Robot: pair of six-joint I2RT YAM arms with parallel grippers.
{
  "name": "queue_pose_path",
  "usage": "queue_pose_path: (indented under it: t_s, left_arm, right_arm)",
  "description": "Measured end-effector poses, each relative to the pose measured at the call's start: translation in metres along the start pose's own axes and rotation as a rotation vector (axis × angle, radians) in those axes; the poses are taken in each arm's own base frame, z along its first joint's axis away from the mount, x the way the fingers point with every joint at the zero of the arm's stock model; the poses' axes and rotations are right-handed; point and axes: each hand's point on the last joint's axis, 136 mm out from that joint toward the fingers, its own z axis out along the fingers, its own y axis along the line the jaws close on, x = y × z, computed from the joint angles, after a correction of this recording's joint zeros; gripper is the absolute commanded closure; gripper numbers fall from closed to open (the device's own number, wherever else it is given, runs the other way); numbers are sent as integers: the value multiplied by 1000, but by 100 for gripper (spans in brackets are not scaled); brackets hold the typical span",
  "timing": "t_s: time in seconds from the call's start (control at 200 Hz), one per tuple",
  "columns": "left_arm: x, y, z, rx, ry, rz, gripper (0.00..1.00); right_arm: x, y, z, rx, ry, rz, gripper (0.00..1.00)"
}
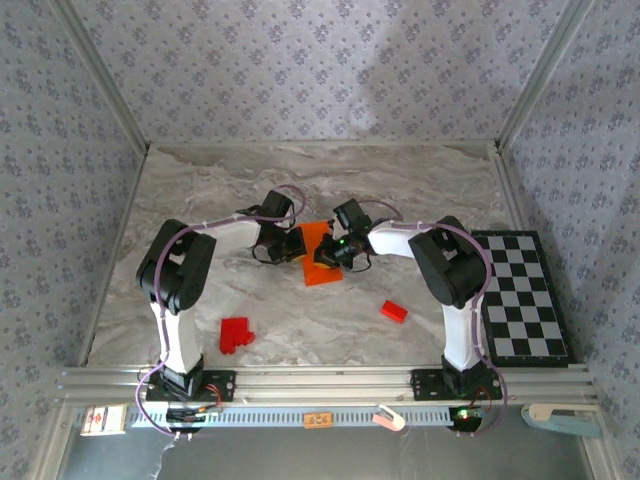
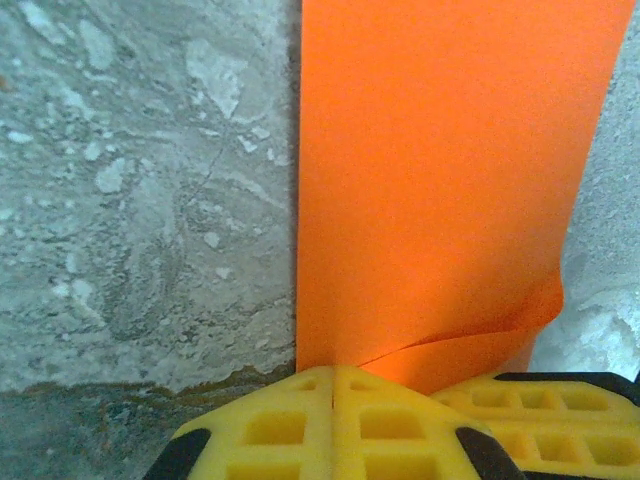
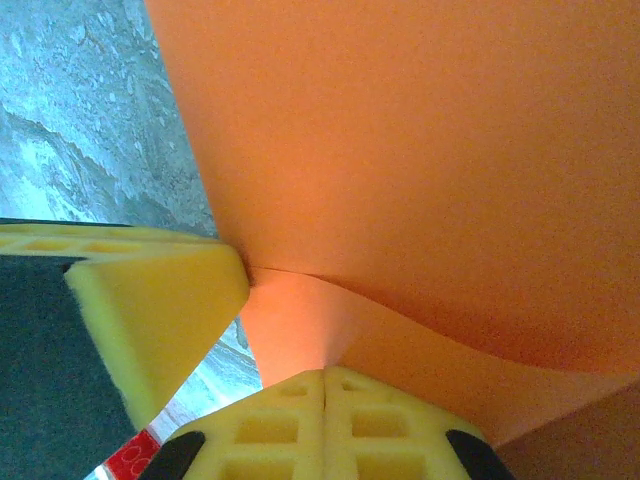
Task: Fold a paper plane with a square sheet of paper (pick it up from the middle)
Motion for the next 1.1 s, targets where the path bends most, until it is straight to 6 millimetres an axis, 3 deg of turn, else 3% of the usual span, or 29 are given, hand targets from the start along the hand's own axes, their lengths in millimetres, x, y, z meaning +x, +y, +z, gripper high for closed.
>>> queue_pose_path:
  t_s: [0.11, 0.225, 0.385, 0.65, 0.82, 1.099]
  left_arm:
    - [-1, -7, -8, 20, -8, 7, 90]
    - [0, -22, -31, 74, -39, 21, 87]
    - [14, -33, -51, 166, -49, 19, 87]
    - [54, -16, -30, 175, 63, -26, 87]
    - [58, -23, -24, 205, 85, -16, 88]
    - [64, -14, -8, 180, 125, -26, 90]
  right_arm:
    - [0, -1, 0, 7, -2, -4, 98]
    - [0, -1, 1, 10, -4, -4, 98]
    - [0, -1, 1, 13, -5, -5, 98]
    - [0, -1, 1, 21, -3, -3, 98]
    - [0, -1, 1, 22, -2, -1, 98]
    - [0, -1, 1, 22, -1, -1, 98]
